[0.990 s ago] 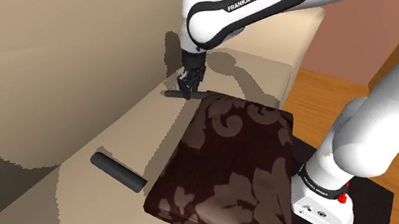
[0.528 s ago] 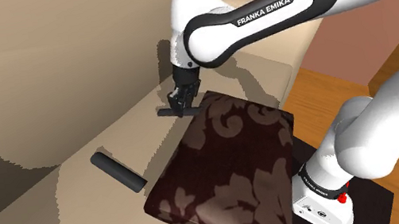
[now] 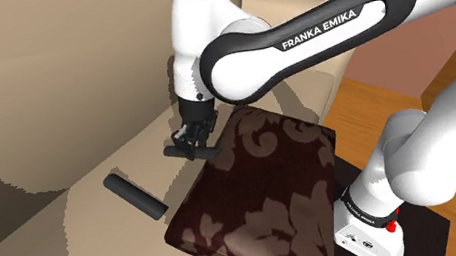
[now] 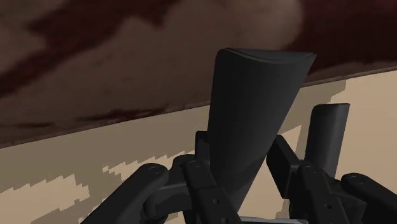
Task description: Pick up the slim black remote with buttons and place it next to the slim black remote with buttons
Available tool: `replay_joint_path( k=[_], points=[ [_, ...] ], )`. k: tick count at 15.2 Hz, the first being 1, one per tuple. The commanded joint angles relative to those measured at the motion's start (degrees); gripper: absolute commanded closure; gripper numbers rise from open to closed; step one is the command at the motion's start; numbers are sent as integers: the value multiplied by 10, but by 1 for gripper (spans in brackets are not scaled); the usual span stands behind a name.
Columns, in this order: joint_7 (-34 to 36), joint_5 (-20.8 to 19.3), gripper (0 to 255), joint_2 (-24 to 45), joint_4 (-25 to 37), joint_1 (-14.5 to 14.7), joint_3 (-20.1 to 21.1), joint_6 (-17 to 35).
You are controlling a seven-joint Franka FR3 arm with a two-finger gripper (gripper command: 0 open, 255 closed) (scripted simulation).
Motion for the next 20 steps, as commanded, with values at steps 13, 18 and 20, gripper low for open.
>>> replay_joint_path(
  k=[13, 18, 20],
  points=[
    [231, -40, 255, 93, 104, 81, 124, 0],
    [322, -86, 255, 159, 174, 118, 156, -11],
    [359, -108, 255, 189, 207, 137, 164, -19]
  ],
)
